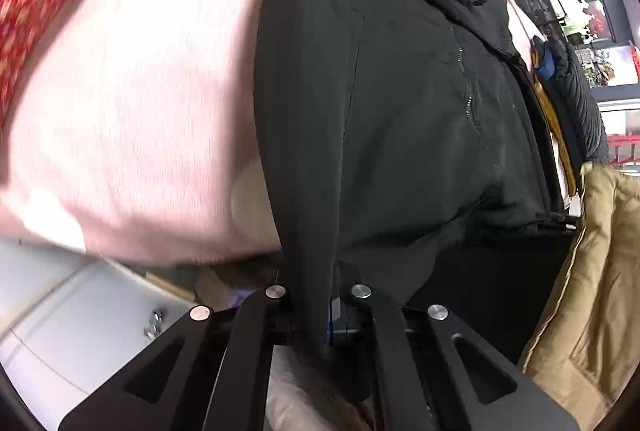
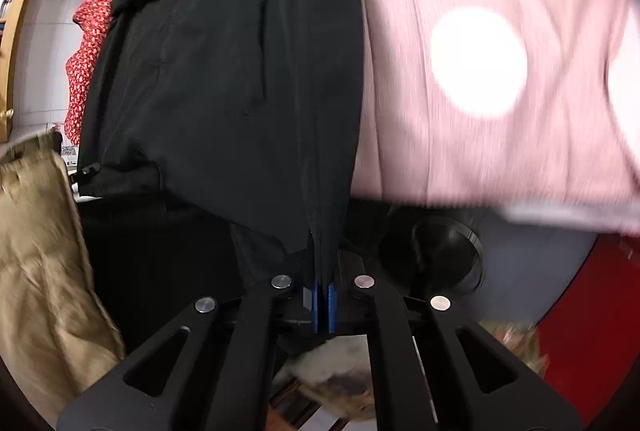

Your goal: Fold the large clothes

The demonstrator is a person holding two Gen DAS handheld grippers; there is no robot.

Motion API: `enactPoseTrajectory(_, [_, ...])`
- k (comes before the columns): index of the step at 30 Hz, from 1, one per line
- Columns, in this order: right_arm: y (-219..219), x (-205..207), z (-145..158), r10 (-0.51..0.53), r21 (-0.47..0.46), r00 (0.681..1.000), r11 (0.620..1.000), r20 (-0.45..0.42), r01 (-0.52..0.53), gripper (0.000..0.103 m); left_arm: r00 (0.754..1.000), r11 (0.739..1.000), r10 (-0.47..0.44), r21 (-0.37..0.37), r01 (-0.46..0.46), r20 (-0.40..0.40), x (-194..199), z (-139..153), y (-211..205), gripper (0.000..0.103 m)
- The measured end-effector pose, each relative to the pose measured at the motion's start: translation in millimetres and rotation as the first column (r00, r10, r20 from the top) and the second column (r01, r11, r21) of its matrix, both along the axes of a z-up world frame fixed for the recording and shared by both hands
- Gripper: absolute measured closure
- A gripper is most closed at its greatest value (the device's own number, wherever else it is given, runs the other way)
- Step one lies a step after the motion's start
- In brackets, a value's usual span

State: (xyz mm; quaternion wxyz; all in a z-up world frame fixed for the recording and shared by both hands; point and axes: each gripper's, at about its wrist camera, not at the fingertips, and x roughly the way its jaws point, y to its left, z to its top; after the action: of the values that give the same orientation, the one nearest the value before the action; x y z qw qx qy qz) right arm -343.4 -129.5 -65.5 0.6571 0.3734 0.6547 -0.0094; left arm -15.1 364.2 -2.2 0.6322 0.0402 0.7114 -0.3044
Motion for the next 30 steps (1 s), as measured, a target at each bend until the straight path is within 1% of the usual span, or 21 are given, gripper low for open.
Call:
enactPoseTrajectory(3, [1,-5,-10,-0.064,0.023,0.997,0.998,-0.031,0.064,0.100,0.999,0.999,0.037,0.018,-0.037,-0.037,4,-12,6,0.100])
enactPoseTrajectory(4, [0,-3,-11,-0.046,0.027,0.994,0.998,-0.095,0.049,0.100,0.998,0.999,0.042,0.015,-0.041,-0.041,8,-13,4,0.100])
enactPoseTrajectory(5, [-1,6,-10,-0.037,0.019,0.996,0.999,-0.086,0.038,0.100,0.999,0.999,0.034,0.007,-0.034,-0.035,12,-10,0,0.100])
enactPoseTrajectory(6, [-2,13,-8,-0.029,0.014,0.997,0.999,-0.071,0.030,0.100,1.000,1.000,0.022,-0.013,-0.022,-0.022,19,-4,-7,0.100])
enactPoseTrajectory(7, [-7,28,-2,-0.027,0.012,0.999,1.000,-0.036,0.028,0.100,1.000,0.999,0.016,-0.040,-0.016,-0.004,29,4,-15,0.100])
enactPoseTrajectory(8, [-13,41,6,-0.040,0.013,0.999,0.999,-0.004,0.040,0.100,1.000,0.998,0.013,-0.061,-0.013,0.015,36,10,-23,0.100])
enactPoseTrajectory(9, [-21,53,11,-0.053,0.015,0.998,0.999,0.026,0.053,0.100,0.999,0.996,0.005,-0.084,-0.001,0.048,51,20,-36,0.100])
enactPoseTrajectory(10, [-32,77,20,-0.064,0.018,0.995,0.998,0.073,0.063,0.100,0.997,0.996,-0.007,-0.092,0.015,0.083,66,27,-50,0.100])
enactPoseTrajectory(11, [-39,92,24,-0.062,0.013,0.993,0.998,0.101,0.061,0.100,0.994,0.995,-0.015,-0.092,0.026,0.110,78,33,-61,0.100])
enactPoseTrajectory(12, [-48,118,31,-0.051,-0.007,0.989,0.999,0.136,0.052,0.100,0.988,0.995,-0.019,-0.093,0.034,0.155,100,39,-78,0.100])
enactPoseTrajectory(14, [-63,156,38,-0.046,-0.038,0.983,0.998,0.178,0.053,0.100,0.979,0.994,0.012,-0.111,0.010,0.201,132,47,-94,0.100])
enactPoseTrajectory(16, [-87,197,47,-0.075,-0.065,0.971,0.994,0.226,0.092,0.100,0.972,0.987,0.067,-0.155,-0.033,0.226,176,53,-115,0.100])
enactPoseTrajectory(17, [-97,215,51,-0.096,-0.077,0.965,0.990,0.242,0.118,0.100,0.968,0.988,0.072,-0.150,-0.036,0.239,189,54,-123,0.100])
enactPoseTrajectory(18, [-110,232,54,-0.122,-0.090,0.959,0.985,0.255,0.149,0.100,0.961,0.992,0.066,-0.126,-0.033,0.269,208,55,-136,0.100])
enactPoseTrajectory(20, [-146,260,61,-0.205,-0.098,0.935,0.965,0.289,0.242,0.100,0.950,0.994,0.070,-0.097,-0.043,0.304,241,55,-156,0.100])
enactPoseTrajectory(21, [-159,262,68,-0.231,-0.101,0.926,0.957,0.300,0.271,0.100,0.946,0.993,0.090,-0.099,-0.062,0.312,256,58,-153,0.100])
enactPoseTrajectory(23, [-184,286,76,-0.284,-0.100,0.904,0.938,0.321,0.331,0.100,0.937,0.987,0.144,-0.121,-0.110,0.317,282,61,-166,0.100])
enactPoseTrajectory(25, [-204,303,82,-0.316,-0.066,0.887,0.932,0.338,0.357,0.100,0.933,0.977,0.181,-0.162,-0.136,0.311,313,66,-179,0.100])
enactPoseTrajectory(27, [-203,329,86,-0.302,-0.099,0.892,0.931,0.336,0.352,0.100,0.927,0.980,0.180,-0.146,-0.139,0.329,334,70,-197,0.100])
enactPoseTrajectory(28, [-211,336,86,-0.298,-0.111,0.894,0.930,0.335,0.351,0.100,0.927,0.981,0.176,-0.139,-0.137,0.331,343,71,-204,0.100])
enactPoseTrajectory(30, [-232,347,81,-0.325,-0.094,0.887,0.923,0.329,0.373,0.100,0.930,0.981,0.180,-0.135,-0.143,0.322,360,68,-217,0.100])
